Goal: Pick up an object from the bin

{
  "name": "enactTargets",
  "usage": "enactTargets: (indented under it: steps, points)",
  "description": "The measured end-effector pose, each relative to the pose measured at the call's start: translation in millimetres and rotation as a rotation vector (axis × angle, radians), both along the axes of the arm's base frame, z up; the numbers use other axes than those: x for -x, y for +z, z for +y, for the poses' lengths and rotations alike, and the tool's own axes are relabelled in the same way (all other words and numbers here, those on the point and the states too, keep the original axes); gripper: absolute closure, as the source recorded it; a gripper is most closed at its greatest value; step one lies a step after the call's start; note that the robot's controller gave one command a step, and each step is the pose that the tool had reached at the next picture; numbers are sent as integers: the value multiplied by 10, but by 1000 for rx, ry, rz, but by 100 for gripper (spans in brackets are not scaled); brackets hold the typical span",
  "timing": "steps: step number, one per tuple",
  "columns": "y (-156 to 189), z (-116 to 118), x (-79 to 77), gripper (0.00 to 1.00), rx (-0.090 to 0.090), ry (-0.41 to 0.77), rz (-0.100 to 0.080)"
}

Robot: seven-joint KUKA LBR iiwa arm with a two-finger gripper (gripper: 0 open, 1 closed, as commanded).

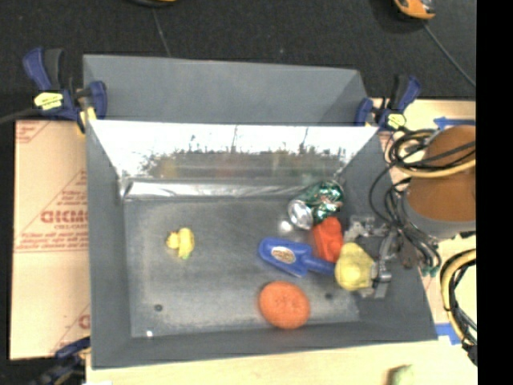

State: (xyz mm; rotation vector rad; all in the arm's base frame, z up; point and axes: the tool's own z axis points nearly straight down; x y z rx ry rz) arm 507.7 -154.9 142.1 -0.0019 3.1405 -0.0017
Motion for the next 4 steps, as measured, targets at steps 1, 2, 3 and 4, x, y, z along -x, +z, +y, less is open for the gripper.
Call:
enactTargets:
  steps: [1,2,3,4]
  points:
    - [-188,-12,86,0,1,244,-2]
    - [-276,33,104,0,1,358,-1]
    - [-564,206,-10,0,3,634,-1]
    - [-484,134,181,0,1,589,0]
